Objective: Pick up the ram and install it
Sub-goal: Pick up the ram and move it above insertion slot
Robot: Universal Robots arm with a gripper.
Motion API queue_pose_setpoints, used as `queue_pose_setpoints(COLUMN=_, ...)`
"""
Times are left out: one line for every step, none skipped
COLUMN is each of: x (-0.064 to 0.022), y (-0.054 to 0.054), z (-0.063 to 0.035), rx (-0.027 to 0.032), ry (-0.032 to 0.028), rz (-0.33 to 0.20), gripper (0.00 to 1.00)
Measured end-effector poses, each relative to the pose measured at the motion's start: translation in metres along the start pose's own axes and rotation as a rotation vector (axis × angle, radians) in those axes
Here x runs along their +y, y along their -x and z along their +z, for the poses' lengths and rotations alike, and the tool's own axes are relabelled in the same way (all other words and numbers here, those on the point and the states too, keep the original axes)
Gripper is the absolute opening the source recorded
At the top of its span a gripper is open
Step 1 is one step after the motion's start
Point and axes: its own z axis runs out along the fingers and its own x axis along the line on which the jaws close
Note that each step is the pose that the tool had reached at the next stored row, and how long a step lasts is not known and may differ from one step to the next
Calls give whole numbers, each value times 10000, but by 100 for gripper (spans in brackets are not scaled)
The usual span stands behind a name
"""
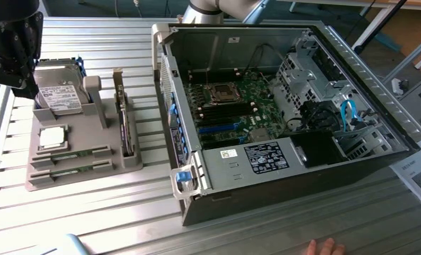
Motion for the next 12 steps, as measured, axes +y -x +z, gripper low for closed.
queue_pose_setpoints(x=0, y=0, z=0, rx=0, ry=0, rz=0, gripper=11)
queue_pose_setpoints(x=0, y=0, z=0, rx=0, ry=0, rz=0, gripper=11)
queue_pose_setpoints(x=0, y=0, z=0, rx=0, ry=0, rz=0, gripper=11)
queue_pose_setpoints(x=0, y=0, z=0, rx=0, ry=0, rz=0, gripper=11)
queue_pose_setpoints(x=0, y=0, z=0, rx=0, ry=0, rz=0, gripper=11)
queue_pose_setpoints(x=0, y=0, z=0, rx=0, ry=0, rz=-1, gripper=11)
queue_pose_setpoints(x=0, y=0, z=0, rx=0, ry=-1, rz=-10, gripper=11)
queue_pose_setpoints(x=0, y=0, z=1, rx=11, ry=-6, rz=-89, gripper=11)
queue_pose_setpoints(x=0, y=0, z=1, rx=26, ry=-13, rz=-207, gripper=11)
queue_pose_setpoints(x=0, y=0, z=1, rx=53, ry=-24, rz=-412, gripper=11)
queue_pose_setpoints(x=0, y=0, z=0, rx=85, ry=-36, rz=-643, gripper=11)
queue_pose_setpoints(x=0, y=0, z=1, rx=115, ry=-50, rz=-882, gripper=11)
